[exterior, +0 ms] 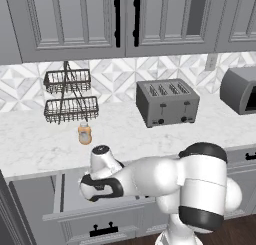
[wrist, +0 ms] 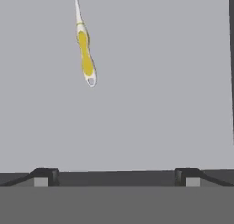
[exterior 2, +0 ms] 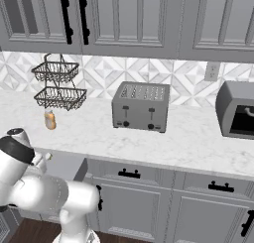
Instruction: Pick the dish brush from the drawer and place it on the counter.
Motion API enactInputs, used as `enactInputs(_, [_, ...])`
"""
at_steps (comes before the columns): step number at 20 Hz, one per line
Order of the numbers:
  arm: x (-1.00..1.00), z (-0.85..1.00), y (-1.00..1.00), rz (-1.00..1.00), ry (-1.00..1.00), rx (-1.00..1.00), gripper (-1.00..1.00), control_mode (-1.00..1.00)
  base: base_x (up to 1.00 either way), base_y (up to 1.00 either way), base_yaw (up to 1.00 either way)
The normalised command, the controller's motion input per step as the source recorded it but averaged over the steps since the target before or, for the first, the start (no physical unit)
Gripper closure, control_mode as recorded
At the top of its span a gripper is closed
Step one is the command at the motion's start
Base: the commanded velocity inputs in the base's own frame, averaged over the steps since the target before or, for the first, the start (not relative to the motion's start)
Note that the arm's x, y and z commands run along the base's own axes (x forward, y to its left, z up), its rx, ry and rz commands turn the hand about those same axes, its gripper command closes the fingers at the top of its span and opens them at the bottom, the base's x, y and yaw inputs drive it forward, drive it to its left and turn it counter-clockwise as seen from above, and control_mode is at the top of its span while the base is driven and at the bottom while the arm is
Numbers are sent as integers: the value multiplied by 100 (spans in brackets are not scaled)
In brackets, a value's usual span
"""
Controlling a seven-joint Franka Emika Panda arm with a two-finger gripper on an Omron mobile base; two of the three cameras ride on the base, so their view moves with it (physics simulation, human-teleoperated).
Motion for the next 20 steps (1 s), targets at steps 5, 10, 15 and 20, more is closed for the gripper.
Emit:
enactInputs(5, [18, -19, 18, 8, 0, -3, -100, -100, 0, 0, 0])
enactInputs(10, [17, -22, 18, 6, 0, -6, -100, -100, 0, 0, 0])
enactInputs(15, [10, -16, 4, 1, 0, -3, -100, -100, 0, 0, 0])
enactInputs(20, [22, -7, 2, 0, -1, 0, -100, -100, 0, 0, 0])
